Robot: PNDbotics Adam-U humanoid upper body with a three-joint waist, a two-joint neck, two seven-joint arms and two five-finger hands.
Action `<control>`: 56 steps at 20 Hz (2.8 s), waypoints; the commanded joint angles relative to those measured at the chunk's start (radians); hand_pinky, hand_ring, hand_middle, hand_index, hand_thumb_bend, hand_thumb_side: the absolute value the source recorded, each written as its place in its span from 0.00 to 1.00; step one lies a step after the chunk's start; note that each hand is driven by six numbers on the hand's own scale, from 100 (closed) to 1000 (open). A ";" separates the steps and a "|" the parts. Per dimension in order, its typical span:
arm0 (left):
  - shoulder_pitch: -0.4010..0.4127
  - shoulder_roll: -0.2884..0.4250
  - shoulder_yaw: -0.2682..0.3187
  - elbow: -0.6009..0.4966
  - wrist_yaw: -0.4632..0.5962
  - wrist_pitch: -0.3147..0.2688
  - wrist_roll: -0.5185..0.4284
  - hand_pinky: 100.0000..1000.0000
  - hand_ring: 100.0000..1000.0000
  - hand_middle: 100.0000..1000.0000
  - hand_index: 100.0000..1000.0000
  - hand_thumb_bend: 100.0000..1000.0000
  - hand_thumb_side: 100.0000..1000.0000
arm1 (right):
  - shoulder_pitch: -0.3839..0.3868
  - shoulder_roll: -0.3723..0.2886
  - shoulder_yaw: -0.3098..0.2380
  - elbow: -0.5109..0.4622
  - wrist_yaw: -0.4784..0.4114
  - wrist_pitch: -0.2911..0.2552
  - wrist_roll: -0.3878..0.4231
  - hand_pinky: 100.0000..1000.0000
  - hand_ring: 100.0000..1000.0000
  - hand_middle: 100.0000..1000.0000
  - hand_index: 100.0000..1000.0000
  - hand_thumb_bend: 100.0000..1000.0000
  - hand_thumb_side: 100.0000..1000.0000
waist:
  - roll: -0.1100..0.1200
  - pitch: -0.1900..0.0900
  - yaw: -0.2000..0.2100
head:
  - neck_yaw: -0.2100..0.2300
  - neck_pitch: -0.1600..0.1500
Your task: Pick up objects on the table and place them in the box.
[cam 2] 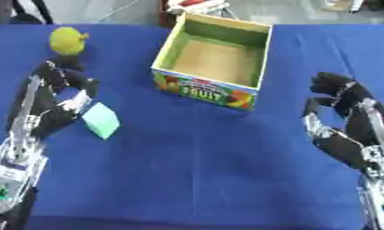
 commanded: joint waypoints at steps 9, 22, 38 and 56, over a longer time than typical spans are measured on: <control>-0.006 0.005 0.006 -0.021 -0.008 0.000 0.006 0.52 0.52 0.58 0.74 0.41 0.25 | -0.009 0.000 -0.007 -0.021 -0.004 -0.005 0.004 0.71 0.77 0.73 0.81 0.00 0.00 | -0.005 -0.018 0.003 | 0.009 0.009; -0.019 0.162 0.015 -0.034 -0.047 -0.007 -0.015 0.54 0.55 0.62 0.76 0.43 0.25 | -0.006 -0.006 -0.006 -0.019 0.000 -0.004 0.009 0.71 0.77 0.73 0.81 0.00 0.00 | 0.005 -0.018 -0.005 | 0.014 0.013; -0.147 0.680 -0.147 0.093 -0.198 -0.153 -0.478 0.72 0.71 0.76 0.84 0.52 0.15 | 0.000 -0.023 -0.002 -0.016 0.004 -0.005 0.019 0.71 0.77 0.73 0.81 0.00 0.00 | 0.029 -0.025 -0.024 | 0.021 0.014; -0.329 0.742 -0.351 0.256 -0.271 -0.294 -0.788 0.76 0.73 0.77 0.85 0.46 0.03 | 0.004 -0.032 0.009 -0.008 0.005 -0.009 0.031 0.71 0.77 0.73 0.81 0.00 0.00 | 0.035 -0.040 -0.036 | 0.031 0.014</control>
